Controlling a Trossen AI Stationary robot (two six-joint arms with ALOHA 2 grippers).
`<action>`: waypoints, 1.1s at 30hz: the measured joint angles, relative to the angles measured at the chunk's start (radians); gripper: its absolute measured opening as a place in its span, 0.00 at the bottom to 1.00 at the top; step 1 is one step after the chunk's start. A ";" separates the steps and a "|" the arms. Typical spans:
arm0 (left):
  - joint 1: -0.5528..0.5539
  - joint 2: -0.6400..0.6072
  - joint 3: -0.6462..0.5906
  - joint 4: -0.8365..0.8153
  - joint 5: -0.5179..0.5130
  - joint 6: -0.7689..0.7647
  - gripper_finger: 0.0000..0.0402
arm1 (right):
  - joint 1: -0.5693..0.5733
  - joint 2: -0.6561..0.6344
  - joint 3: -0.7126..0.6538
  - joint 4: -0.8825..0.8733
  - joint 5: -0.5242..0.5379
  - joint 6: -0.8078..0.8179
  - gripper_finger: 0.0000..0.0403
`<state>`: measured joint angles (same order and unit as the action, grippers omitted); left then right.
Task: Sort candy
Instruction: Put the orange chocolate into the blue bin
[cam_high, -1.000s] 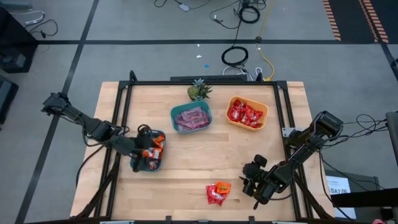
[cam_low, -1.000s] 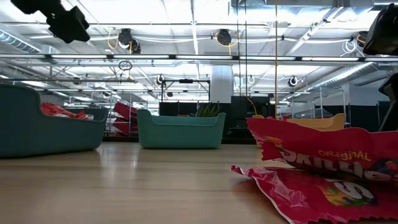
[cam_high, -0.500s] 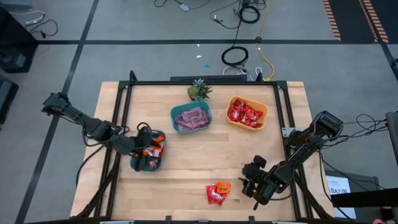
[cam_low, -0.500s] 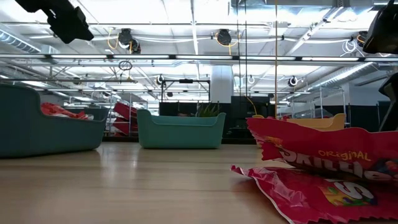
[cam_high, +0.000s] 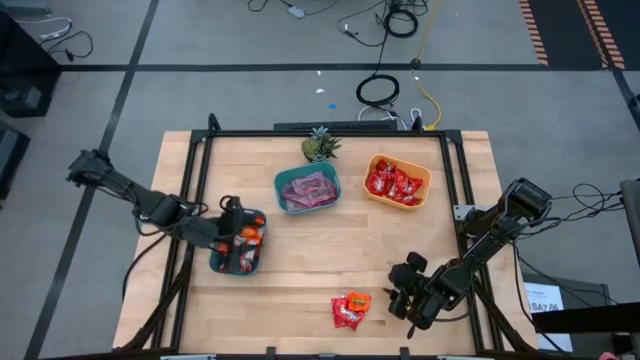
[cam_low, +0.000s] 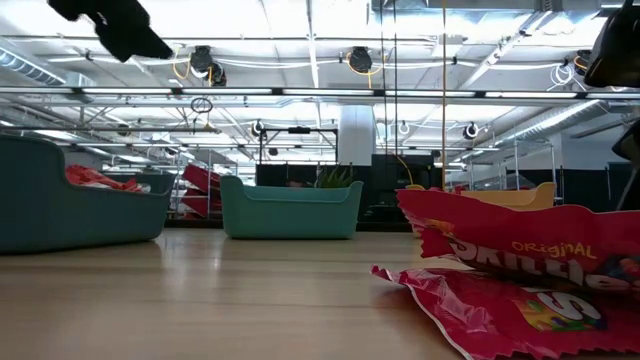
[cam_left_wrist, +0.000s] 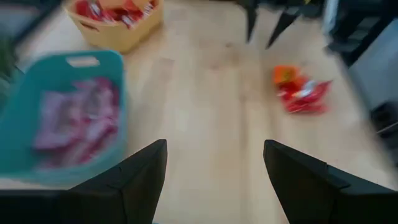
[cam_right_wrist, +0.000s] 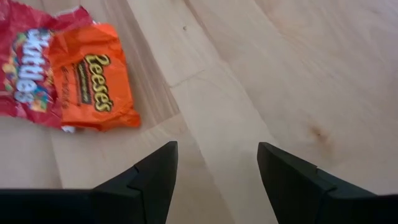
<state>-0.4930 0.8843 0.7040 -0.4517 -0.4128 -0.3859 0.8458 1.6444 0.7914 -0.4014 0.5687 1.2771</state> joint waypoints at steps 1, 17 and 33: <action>0.007 0.012 0.000 0.002 -0.016 0.050 0.68 | 0.000 0.000 0.000 0.008 0.000 0.010 0.53; 0.134 0.556 0.195 0.404 0.075 0.489 0.68 | 0.000 0.000 0.000 0.021 0.001 0.178 0.53; 0.112 1.179 0.723 0.519 0.182 0.550 0.68 | 0.000 0.000 0.000 0.021 -0.001 0.088 0.53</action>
<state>-0.3809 2.0630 1.4271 0.0676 -0.2308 0.1643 0.8459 1.6444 0.7914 -0.3802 0.5678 1.3648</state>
